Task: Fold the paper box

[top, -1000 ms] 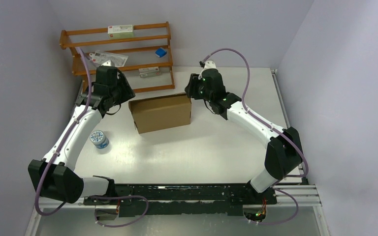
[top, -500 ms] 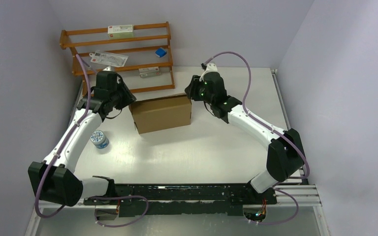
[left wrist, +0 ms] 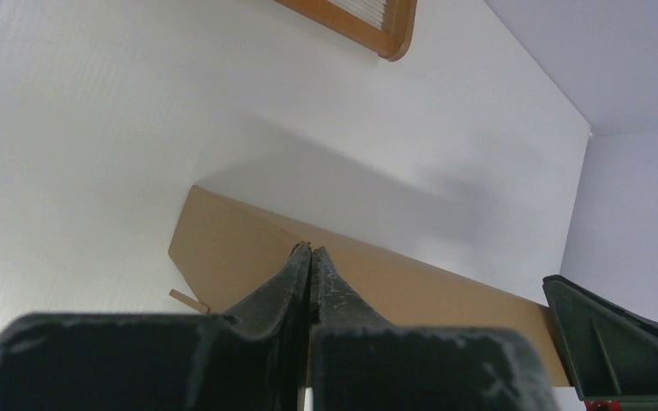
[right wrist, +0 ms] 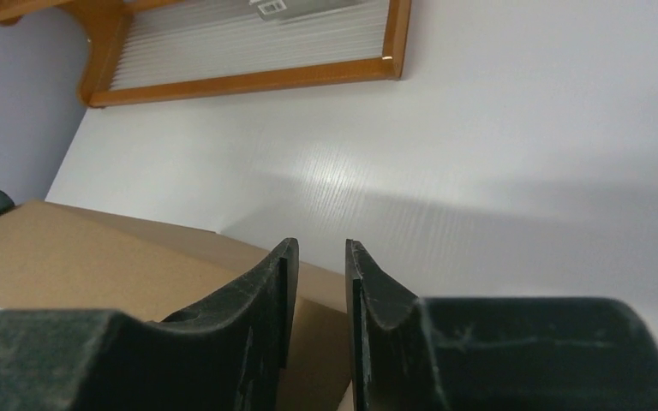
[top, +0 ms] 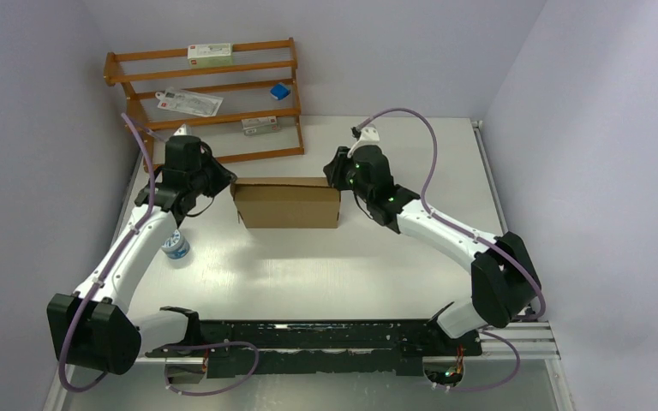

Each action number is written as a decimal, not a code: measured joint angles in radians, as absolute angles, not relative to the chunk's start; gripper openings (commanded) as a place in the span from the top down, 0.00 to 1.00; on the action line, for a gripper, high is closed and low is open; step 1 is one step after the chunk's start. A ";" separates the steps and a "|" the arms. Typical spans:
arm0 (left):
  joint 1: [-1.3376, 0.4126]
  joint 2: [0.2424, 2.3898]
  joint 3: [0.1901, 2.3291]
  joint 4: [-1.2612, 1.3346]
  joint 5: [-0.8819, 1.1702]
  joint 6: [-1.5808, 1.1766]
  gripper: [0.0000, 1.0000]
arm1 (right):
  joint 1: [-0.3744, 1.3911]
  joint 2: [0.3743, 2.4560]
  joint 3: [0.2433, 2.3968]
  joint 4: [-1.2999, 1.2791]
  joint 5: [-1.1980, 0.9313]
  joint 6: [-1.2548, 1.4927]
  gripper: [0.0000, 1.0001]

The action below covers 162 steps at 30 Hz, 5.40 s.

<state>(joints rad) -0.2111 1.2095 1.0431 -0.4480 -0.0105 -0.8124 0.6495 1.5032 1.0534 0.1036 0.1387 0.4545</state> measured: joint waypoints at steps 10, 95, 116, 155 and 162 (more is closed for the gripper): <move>-0.228 1.163 0.859 -0.339 -0.010 -0.804 0.91 | 0.665 1.451 0.921 0.280 0.183 0.450 0.68; -0.453 1.691 1.006 -0.200 0.202 -0.514 0.08 | 1.016 1.333 0.478 0.144 0.274 0.376 0.48; -0.289 1.507 0.886 -0.340 0.024 -0.558 0.05 | 1.167 1.316 0.553 -0.010 0.186 0.298 0.54; -0.283 1.349 0.633 -0.085 0.070 -0.664 0.06 | 1.227 1.603 0.664 0.177 0.305 0.423 0.53; -0.295 1.365 0.731 -0.270 0.010 -0.655 0.05 | 1.201 1.494 0.585 0.127 0.255 0.360 0.54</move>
<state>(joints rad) -0.2947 1.3647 0.7315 -0.2703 0.0097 -0.6548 1.2011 1.4940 0.5854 0.1272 0.2550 0.3595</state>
